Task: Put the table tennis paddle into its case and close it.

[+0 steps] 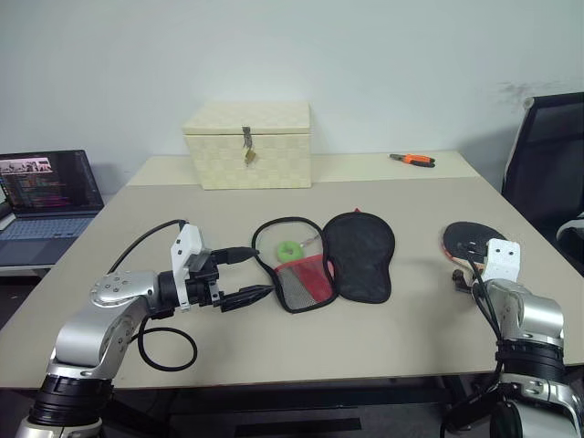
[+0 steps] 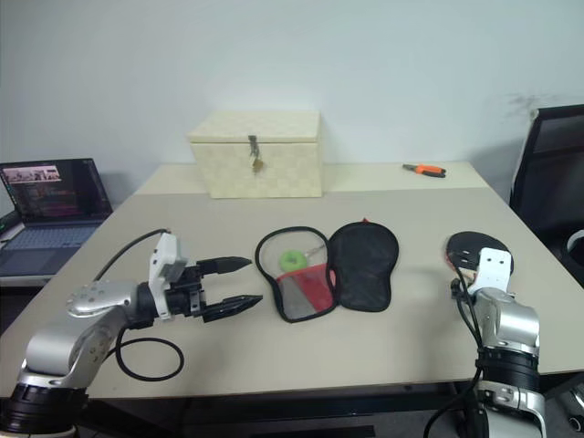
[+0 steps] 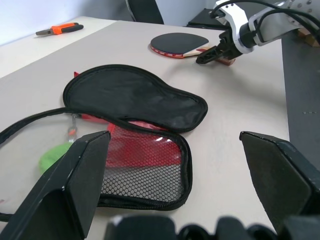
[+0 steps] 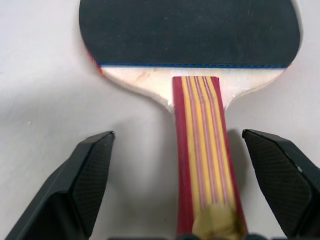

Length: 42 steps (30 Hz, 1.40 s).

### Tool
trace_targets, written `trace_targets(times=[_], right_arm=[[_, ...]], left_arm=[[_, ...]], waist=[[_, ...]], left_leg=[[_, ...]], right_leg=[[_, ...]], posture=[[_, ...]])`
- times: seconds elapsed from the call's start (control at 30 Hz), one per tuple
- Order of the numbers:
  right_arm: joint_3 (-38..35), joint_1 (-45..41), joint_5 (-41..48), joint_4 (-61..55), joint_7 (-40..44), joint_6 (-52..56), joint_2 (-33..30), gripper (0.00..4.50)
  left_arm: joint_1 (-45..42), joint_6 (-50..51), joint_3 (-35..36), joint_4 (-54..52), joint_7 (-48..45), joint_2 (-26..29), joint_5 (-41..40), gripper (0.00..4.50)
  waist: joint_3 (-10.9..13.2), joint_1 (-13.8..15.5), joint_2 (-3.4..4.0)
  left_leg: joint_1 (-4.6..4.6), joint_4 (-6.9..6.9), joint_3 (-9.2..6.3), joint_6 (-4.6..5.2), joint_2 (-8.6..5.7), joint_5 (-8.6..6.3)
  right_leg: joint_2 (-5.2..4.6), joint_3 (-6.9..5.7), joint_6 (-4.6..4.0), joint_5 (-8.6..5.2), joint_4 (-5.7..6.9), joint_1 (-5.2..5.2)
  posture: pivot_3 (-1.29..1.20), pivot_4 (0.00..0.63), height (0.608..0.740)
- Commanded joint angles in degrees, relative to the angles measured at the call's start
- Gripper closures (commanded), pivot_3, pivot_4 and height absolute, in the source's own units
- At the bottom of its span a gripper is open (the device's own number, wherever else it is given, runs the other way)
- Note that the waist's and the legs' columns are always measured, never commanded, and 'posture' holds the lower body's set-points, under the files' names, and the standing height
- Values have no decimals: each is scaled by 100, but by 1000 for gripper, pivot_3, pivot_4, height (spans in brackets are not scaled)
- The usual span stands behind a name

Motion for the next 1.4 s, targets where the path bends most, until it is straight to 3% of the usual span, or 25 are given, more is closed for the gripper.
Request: trace_targets(times=[0.03,0.13,0.2,0.27,0.47,0.53,0.67,0.83,1.03,1.23,1.4], right_arm=[[0,-382,-32,692,89,-562,-308,33],[86,-683,-61,1439,182,-930,-546,33],[127,-808,-41,1770,226,-1043,-643,398],[156,-892,-7,2006,276,-1077,-707,887],[259,-974,70,2175,388,-1137,-762,3025],[278,-955,92,2063,386,-1135,-736,3390],[220,-868,188,1461,344,-937,-680,3390],[59,-654,704,-785,302,588,-411,3390],[-105,-645,1157,-2785,-37,2243,689,3390],[135,-666,1141,-3276,-369,2606,2089,3390],[492,-647,1048,-2886,-283,2232,2350,3390]], left_arm=[[-140,-117,122,-57,-16,65,5,0],[-140,-114,124,-58,-27,69,21,0],[-127,-115,132,-66,-26,76,31,0],[-103,-108,148,-84,-18,82,31,0],[-17,-95,187,-159,20,100,29,0],[5,-92,199,-177,26,112,27,0],[55,-81,244,-219,50,140,15,0],[303,17,424,-385,77,215,-78,0],[482,194,558,-536,55,262,-287,0],[453,149,649,-439,153,261,-261,0],[399,176,723,-493,327,223,-323,0]], waist=[[0,-13,-1],[0,-21,-1],[0,-20,-2],[0,-19,-2],[-1,-19,-4],[-1,-20,-3],[0,-20,-1],[2,-31,3],[1,-25,1],[1,-15,2],[1,3,1]], left_leg=[[1,1,3,0,-3,0],[3,5,12,0,-5,0],[2,7,13,0,-4,0],[0,5,13,1,-4,0],[-4,2,11,4,-2,-2],[-4,3,12,4,-1,-2],[-4,2,12,4,-1,-2],[-28,-4,24,4,10,-2],[-66,-1,19,2,55,-2],[-65,0,20,2,62,-2],[-72,0,17,2,60,-2]], right_leg=[[1,2,1,1,-1,0],[2,11,9,5,-3,1],[2,12,11,6,-4,1],[3,12,10,6,-7,1],[6,11,-11,18,-18,1],[6,12,-7,18,-19,1],[7,12,-7,18,-19,1],[6,30,-13,20,3,-46],[8,19,-18,23,8,-87],[18,16,-21,24,8,-89],[19,12,-25,26,3,-92]], posture=[[0,150,740],[0,150,740],[0,150,740],[0,150,740],[0,150,740],[0,150,740],[0,150,740],[0,150,740],[0,150,740],[0,150,740],[0,150,740]])
